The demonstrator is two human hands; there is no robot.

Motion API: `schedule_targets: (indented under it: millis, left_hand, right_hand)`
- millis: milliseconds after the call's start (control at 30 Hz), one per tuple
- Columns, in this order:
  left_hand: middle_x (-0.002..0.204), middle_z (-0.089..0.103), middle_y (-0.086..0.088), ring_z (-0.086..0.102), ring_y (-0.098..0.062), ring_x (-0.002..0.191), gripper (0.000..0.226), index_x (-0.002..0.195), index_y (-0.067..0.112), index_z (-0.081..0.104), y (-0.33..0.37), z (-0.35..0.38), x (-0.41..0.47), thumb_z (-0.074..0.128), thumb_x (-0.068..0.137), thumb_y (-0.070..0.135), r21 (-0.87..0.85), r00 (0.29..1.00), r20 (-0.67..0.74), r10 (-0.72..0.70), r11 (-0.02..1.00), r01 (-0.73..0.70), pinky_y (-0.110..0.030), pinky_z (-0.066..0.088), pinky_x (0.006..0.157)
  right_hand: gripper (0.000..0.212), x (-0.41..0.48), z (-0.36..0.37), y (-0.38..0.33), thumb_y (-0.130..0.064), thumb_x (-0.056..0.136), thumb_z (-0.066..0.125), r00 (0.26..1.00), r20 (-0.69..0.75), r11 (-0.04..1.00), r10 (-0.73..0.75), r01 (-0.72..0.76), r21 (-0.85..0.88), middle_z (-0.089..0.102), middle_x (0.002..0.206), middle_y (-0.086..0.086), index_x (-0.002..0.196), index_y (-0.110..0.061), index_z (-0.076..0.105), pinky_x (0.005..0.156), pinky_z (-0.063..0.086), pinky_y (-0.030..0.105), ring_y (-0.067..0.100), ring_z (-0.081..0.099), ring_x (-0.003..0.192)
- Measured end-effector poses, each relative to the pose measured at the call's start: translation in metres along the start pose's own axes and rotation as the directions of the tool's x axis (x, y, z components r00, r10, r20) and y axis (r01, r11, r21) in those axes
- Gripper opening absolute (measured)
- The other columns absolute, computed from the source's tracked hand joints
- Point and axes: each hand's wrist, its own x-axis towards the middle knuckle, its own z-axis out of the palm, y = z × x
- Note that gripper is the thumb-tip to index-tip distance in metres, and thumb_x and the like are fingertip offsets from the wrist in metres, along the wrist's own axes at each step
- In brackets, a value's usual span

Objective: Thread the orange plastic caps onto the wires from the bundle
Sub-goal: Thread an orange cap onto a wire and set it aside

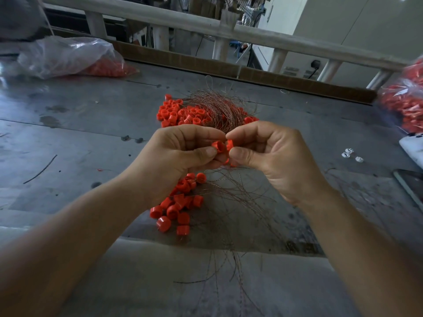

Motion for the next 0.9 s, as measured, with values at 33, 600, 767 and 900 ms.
schedule_targets:
  millis: [33,600,767,900]
  left_hand:
    - [0.070,0.071,-0.002,0.069,-0.010,0.066,0.024,0.085,0.008,0.065,0.0001,-0.0001,0.0001,0.058,0.062,0.004,0.011,1.000,0.002,0.005,1.000,-0.005,-0.016,0.053,0.059]
    - [0.075,0.073,-0.002,0.069,-0.011,0.068,0.022,0.079,0.022,0.072,-0.0035,-0.0014,0.0000,0.062,0.063,0.011,0.181,0.999,-0.010,0.033,0.983,-0.031,-0.014,0.052,0.062]
    - [0.072,0.073,-0.003,0.069,-0.009,0.066,0.020,0.074,0.024,0.075,-0.0038,-0.0007,-0.0004,0.061,0.065,0.012,0.203,0.999,0.032,0.016,0.979,-0.022,-0.013,0.052,0.061]
    - [0.070,0.073,-0.002,0.069,-0.008,0.065,0.020,0.080,0.020,0.071,-0.0020,-0.0005,-0.0025,0.059,0.067,0.012,0.202,0.999,0.049,0.005,0.979,-0.014,-0.013,0.052,0.059]
  right_hand:
    - [0.019,0.0000,0.0005,0.0005,-0.013,0.063,0.067,1.000,0.003,1.000,-0.009,0.009,-0.013,0.069,0.074,-0.004,0.081,-0.019,0.065,0.066,0.053,0.020,0.011,0.067,0.073]
    - [0.031,-0.0025,0.0061,0.0043,0.002,0.067,0.073,0.990,-0.015,0.953,-0.143,0.133,-0.274,0.066,0.079,-0.010,0.081,-0.025,0.065,0.069,0.052,0.015,0.003,0.066,0.073]
    - [0.031,-0.0038,0.0049,0.0024,-0.002,0.066,0.074,0.989,-0.012,0.934,-0.148,0.135,-0.332,0.066,0.080,-0.011,0.080,-0.027,0.064,0.069,0.052,0.015,0.005,0.067,0.074]
    - [0.029,-0.0048,0.0063,0.0033,-0.002,0.067,0.075,0.986,-0.026,0.925,-0.165,0.145,-0.351,0.065,0.079,-0.012,0.082,-0.025,0.065,0.068,0.051,0.012,0.002,0.066,0.074]
